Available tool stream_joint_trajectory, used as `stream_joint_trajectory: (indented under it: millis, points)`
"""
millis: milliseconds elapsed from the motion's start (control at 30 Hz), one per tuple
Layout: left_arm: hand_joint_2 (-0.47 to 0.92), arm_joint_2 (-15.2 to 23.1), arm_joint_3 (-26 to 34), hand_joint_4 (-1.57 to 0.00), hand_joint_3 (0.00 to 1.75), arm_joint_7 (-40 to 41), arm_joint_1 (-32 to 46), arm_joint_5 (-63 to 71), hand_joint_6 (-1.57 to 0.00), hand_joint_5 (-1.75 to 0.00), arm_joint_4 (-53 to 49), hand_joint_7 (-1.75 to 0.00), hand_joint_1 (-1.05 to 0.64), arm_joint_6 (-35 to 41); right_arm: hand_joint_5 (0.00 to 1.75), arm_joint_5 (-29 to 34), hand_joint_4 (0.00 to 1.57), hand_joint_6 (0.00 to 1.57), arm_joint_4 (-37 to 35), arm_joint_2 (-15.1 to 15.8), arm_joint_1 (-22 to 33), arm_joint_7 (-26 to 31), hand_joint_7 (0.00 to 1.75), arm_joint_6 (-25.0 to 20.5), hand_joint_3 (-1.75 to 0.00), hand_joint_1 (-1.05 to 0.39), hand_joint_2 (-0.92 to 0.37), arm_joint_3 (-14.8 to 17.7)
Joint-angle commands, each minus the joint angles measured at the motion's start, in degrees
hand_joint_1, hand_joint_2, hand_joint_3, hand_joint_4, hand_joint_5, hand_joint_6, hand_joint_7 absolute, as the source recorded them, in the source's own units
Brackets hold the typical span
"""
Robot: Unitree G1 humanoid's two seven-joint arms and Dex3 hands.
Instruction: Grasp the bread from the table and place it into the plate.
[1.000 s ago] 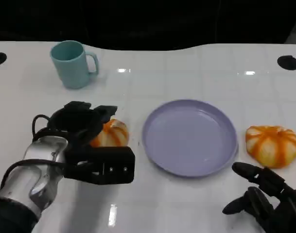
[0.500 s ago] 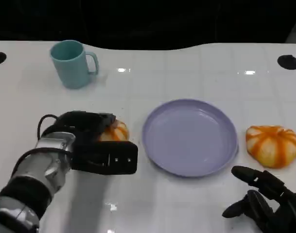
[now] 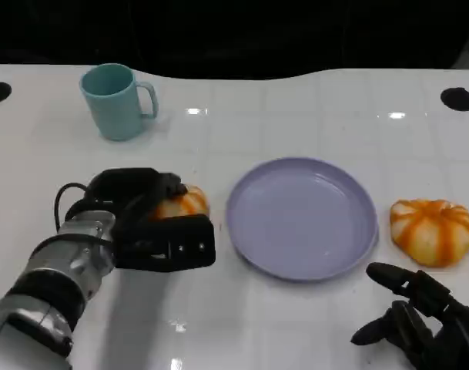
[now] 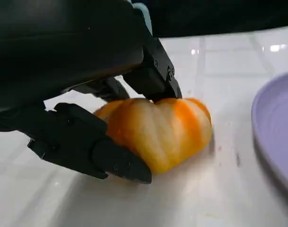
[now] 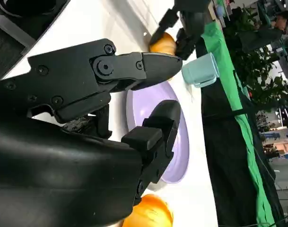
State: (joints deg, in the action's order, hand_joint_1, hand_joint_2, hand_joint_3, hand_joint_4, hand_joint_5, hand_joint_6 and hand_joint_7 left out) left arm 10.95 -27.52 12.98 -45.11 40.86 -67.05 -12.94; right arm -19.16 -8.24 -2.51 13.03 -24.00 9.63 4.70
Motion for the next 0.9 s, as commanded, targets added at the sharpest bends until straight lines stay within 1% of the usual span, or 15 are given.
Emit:
stream_joint_trajectory:
  millis: [33, 67, 100, 133, 200, 267, 300, 400, 433, 467, 567, 733, 800, 900]
  points:
    - [0.92, -0.04, 0.71, -0.83, 0.35, 4.79, -0.33, -1.51, -0.63, -1.73, -2.23, -1.69, -0.16, -1.92, 1.17, 0.20, 0.72, 0.84, 0.12, 0.78, 0.02, 0.06, 0.59, 0.92, -0.26, -0.78, -0.92, 0.35]
    - [0.92, 0.01, 1.36, -0.83, 0.38, 5.11, -0.29, -2.42, -0.62, -1.74, -2.43, -1.72, -0.16, -2.20, 1.17, 0.18, 0.72, 0.84, -0.10, 0.87, -0.06, -0.07, 0.59, 1.00, -0.26, -0.78, -0.92, 0.40]
    - [0.86, 0.03, 1.81, -0.82, 0.52, 5.31, -0.28, -3.08, -0.62, -1.74, -2.56, -1.74, -0.16, -2.39, 1.17, 0.16, 0.72, 0.84, -0.21, 0.92, -0.10, -0.13, 0.59, 0.99, -0.27, -0.78, -0.92, 0.43]
    - [0.82, -0.17, 2.74, -0.82, 0.59, 6.13, -0.16, -4.07, -0.62, -1.74, -2.41, -1.74, -0.16, -2.11, 1.17, 0.14, 0.72, 0.84, -0.13, 0.97, -0.05, -0.13, 0.59, 0.91, -0.27, -0.78, -0.92, 0.44]
    - [0.71, -0.76, 4.40, -0.81, 0.79, 7.34, -0.19, -5.80, -0.58, -1.75, -1.78, -1.75, -0.14, -0.60, 1.16, 0.00, 0.71, 0.84, 0.26, 0.96, 0.12, 0.02, 0.59, 0.54, -0.27, -0.77, -0.92, 0.49]
    - [0.69, -0.98, 5.50, -0.81, 0.84, 8.19, -0.29, -7.04, -0.57, -1.75, -0.85, -1.75, -0.14, -0.07, 1.16, -0.07, 0.71, 0.84, 0.37, 0.92, 0.18, -0.01, 0.59, 0.64, -0.27, -0.77, -0.92, 0.53]
    - [0.68, -0.90, 6.04, -0.82, 0.91, 8.18, -0.31, -7.68, -0.56, -1.75, -0.35, -1.75, -0.14, -0.42, 1.16, -0.02, 0.71, 0.84, 0.20, 0.91, 0.11, -0.08, 0.59, 0.92, -0.27, -0.77, -0.92, 0.55]
    - [0.67, -0.78, 7.45, -0.82, 0.96, 7.86, -0.22, -9.44, -0.55, -1.75, 1.00, -1.75, -0.15, -1.82, 1.16, 0.12, 0.71, 0.84, 0.08, 0.91, 0.02, 0.00, 0.59, 1.10, -0.27, -0.77, -0.92, 0.55]
    - [0.60, -0.77, 8.07, -0.84, 1.07, 7.75, -0.16, -10.21, -0.60, -1.75, 1.59, -1.75, -0.16, -2.53, 1.16, 0.16, 0.71, 0.84, 0.14, 0.91, 0.04, 0.10, 0.59, 1.01, -0.27, -0.77, -0.92, 0.53]
    - [0.58, -0.84, 8.95, -0.85, 1.11, 6.68, -0.22, -11.36, -0.61, -1.75, 2.89, -1.75, -0.16, -2.89, 1.16, 0.07, 0.72, 0.84, 0.36, 0.87, 0.08, 0.25, 0.59, 0.66, -0.27, -0.77, -0.92, 0.51]
    - [0.55, -0.86, 9.88, -0.86, 1.15, 4.86, -0.10, -12.77, -0.65, -1.75, 5.02, -1.75, -0.15, -2.79, 1.16, -0.09, 0.72, 0.85, 0.64, 0.81, 0.15, 0.42, 0.59, 0.20, -0.27, -0.77, -0.92, 0.49]
    - [0.51, -0.21, 8.25, -0.86, 1.16, 0.47, -0.84, -12.48, -0.66, -1.75, 10.61, -1.75, -0.12, -8.51, 1.16, -0.36, 0.72, 0.85, -0.11, 1.01, -0.27, -0.20, 0.58, 0.41, -0.27, -0.77, -0.92, 0.67]
    - [0.49, -0.59, 7.66, -0.86, 1.18, -1.06, -1.50, -12.24, -0.67, -1.75, 11.86, -1.75, -0.11, -10.72, 1.16, -0.01, 0.72, 0.85, -0.15, 1.10, -0.33, -0.13, 0.58, 0.59, -0.27, -0.76, -0.92, 0.62]
    - [0.46, -1.19, 7.30, -0.85, 1.22, -1.82, -2.05, -12.15, -0.67, -1.75, 12.48, -1.75, -0.12, -11.90, 1.16, 0.23, 0.72, 0.85, 0.12, 1.17, -0.27, 0.10, 0.58, 0.27, -0.28, -0.77, -0.92, 0.55]
